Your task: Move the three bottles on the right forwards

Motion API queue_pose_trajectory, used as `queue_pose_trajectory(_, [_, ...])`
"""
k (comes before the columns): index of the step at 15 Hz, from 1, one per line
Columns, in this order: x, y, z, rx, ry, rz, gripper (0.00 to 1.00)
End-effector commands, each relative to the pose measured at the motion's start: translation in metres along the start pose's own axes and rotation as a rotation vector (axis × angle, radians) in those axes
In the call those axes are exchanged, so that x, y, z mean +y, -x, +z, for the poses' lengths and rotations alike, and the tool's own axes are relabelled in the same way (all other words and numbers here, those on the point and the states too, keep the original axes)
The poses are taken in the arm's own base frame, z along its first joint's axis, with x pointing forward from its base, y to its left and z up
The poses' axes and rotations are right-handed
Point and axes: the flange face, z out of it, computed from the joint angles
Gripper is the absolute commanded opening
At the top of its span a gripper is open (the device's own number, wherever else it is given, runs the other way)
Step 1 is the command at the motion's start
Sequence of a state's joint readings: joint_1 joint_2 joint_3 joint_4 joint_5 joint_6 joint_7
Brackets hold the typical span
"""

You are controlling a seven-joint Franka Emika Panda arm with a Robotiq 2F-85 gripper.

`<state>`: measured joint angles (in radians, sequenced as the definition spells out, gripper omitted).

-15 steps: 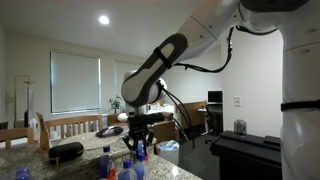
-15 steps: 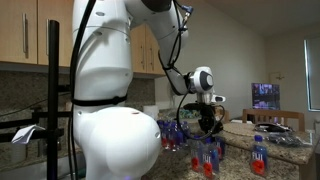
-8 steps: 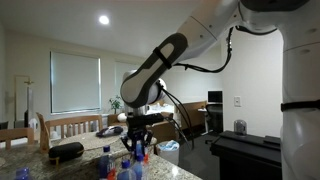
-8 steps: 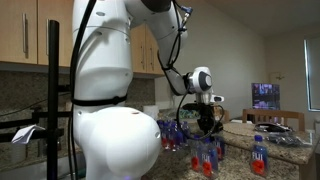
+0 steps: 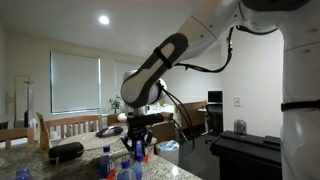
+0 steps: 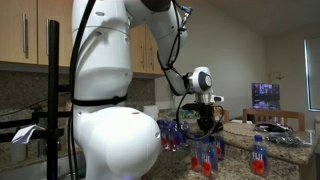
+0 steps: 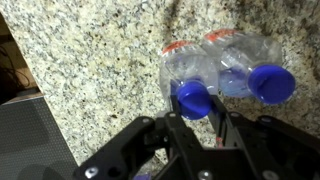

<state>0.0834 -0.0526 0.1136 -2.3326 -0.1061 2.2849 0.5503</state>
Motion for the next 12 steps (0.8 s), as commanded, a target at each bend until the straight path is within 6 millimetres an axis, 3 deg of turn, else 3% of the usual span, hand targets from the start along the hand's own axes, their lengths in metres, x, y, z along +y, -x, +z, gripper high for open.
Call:
queue_pose_trajectory(1, [0.007,0.009,0.002,0.002,0.002,-0.037,0.13])
queue_pose_trajectory(12, [0.020,0.005,0.004,-0.002,0.003,-0.008,0.13])
